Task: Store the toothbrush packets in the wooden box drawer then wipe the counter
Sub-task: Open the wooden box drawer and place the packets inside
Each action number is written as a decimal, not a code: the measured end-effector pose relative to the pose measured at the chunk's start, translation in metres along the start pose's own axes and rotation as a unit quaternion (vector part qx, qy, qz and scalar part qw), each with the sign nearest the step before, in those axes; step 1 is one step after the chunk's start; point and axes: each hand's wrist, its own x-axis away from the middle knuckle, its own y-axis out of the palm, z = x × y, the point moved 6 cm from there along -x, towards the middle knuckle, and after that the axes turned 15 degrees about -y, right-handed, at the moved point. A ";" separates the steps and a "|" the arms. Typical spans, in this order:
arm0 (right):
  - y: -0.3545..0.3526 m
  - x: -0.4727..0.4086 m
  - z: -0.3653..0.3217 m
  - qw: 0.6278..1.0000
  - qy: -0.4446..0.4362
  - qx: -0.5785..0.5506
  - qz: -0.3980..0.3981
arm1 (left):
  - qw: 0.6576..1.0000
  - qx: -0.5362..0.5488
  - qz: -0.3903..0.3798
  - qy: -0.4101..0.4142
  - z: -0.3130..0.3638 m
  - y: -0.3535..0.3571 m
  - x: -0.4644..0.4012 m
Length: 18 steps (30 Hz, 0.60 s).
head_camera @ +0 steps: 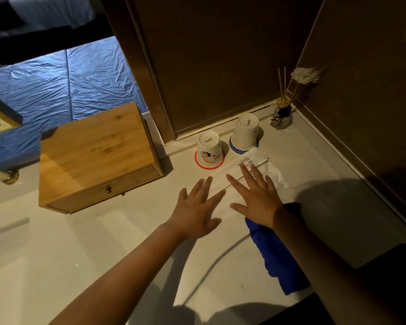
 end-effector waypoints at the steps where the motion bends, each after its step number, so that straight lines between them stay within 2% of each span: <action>1: 0.003 -0.002 0.005 1.000 0.001 -0.004 -0.004 | 1.000 0.000 -0.001 0.009 -0.001 -0.001 -0.001; 7: -0.005 -0.002 0.006 0.999 0.029 0.006 -0.017 | 1.000 -0.007 -0.001 0.024 0.000 -0.008 -0.005; 10: -0.019 0.000 -0.008 0.999 0.041 0.027 0.011 | 0.998 0.054 0.019 0.026 -0.010 -0.021 0.013; 12: -0.035 -0.001 -0.027 0.994 0.036 0.000 0.105 | 0.992 0.086 0.078 0.043 -0.027 -0.041 0.031; 14: -0.043 -0.007 -0.052 0.979 0.021 -0.093 0.183 | 0.978 0.080 0.184 0.057 -0.057 -0.067 0.051; 16: -0.035 -0.020 -0.086 0.970 -0.001 -0.170 0.173 | 0.956 0.081 0.278 0.036 -0.104 -0.092 0.068; 18: -0.026 -0.037 -0.121 0.963 -0.019 -0.221 0.154 | 0.945 0.090 0.314 -0.019 -0.156 -0.109 0.076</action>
